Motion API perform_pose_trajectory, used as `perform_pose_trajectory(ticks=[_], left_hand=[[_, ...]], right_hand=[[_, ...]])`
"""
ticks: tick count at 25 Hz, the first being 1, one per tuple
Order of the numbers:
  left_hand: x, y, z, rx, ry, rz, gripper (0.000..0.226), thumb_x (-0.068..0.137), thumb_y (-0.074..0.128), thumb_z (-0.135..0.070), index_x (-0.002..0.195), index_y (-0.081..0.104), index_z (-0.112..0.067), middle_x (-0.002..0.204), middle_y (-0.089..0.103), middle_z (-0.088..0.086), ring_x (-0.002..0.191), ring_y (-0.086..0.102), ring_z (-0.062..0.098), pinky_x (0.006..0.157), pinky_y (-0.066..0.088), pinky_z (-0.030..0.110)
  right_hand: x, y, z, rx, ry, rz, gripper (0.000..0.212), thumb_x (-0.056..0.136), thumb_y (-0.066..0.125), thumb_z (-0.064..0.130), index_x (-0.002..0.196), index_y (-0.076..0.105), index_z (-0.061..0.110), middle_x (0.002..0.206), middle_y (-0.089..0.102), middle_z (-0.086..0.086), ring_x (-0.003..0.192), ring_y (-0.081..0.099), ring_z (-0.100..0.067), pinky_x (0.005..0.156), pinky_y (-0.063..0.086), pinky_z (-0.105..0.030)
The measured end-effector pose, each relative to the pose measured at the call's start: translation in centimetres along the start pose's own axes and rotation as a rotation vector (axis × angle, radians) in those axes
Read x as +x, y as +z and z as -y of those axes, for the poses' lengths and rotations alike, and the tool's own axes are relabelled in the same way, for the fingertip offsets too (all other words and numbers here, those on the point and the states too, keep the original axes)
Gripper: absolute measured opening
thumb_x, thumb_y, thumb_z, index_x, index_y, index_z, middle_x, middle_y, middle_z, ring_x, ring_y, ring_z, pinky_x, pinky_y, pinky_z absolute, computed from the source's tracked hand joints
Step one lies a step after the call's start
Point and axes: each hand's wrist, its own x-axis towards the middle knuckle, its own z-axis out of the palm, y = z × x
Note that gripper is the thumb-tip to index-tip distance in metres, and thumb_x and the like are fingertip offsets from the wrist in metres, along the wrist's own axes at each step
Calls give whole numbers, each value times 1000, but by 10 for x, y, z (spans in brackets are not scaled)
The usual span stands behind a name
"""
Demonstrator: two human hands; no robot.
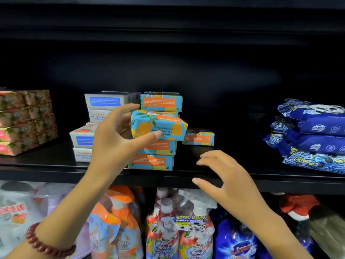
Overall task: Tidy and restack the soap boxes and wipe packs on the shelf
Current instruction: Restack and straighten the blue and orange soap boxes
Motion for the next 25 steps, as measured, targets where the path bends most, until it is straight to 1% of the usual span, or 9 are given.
perform_pose_trajectory(ticks=[5,10,11,13,16,18,20,23,25], left_hand=[[-3,2,16,138,-80,5,85,61,69,-56,137,48,-25,107,66,-19,94,64,-6,74,55,16],[-10,6,19,167,-42,-53,59,83,65,-36,136,50,-16,117,65,-7,106,63,6,89,54,39],[-12,7,18,189,-8,-90,55,84,67,-30,134,51,-14,122,63,-4,111,60,10,92,52,41],[-20,10,11,350,194,-195,45,85,69,-22,127,56,-10,127,58,1,118,54,16,100,45,40],[-34,26,1,503,510,-265,29,83,67,-16,109,64,-4,113,63,7,109,56,21,96,42,32],[-43,45,-2,507,591,-168,19,82,67,-15,97,68,-3,100,67,8,95,60,24,86,46,31],[-53,66,1,513,575,16,17,83,66,-18,92,69,-4,92,68,7,86,63,25,77,47,32],[-65,90,11,581,483,249,21,84,66,-24,93,70,-6,89,68,4,85,65,24,72,49,34],[-68,95,18,621,443,295,25,87,60,-31,93,71,-9,90,69,1,88,65,20,74,50,32]], right_hand=[[-7,5,-2,-150,-17,35,31,76,75,33,103,67,20,103,63,11,98,59,-8,79,43,-17],[-10,4,-2,-152,-32,21,34,75,77,28,106,67,20,106,65,10,100,60,-8,80,40,-15],[-10,4,-3,-149,-31,30,34,76,75,29,107,66,20,107,64,10,102,59,-7,82,40,-15],[-8,1,-4,-93,-16,74,32,79,72,33,108,66,22,109,63,12,104,55,-4,84,40,-14],[10,-8,-12,115,34,92,31,79,69,37,107,65,25,105,62,15,100,54,2,86,41,-12],[31,-14,-23,123,67,8,34,78,70,31,110,65,22,107,62,10,99,55,-1,86,40,-12],[55,-14,-36,38,96,-13,37,79,70,26,114,62,18,111,60,6,102,54,-8,87,39,-17],[80,-6,-50,-94,150,136,44,82,68,25,123,55,16,125,52,2,111,50,-15,95,40,-27],[88,1,-53,-164,191,266,53,85,65,27,133,46,17,136,45,1,120,45,-16,100,38,-28]])
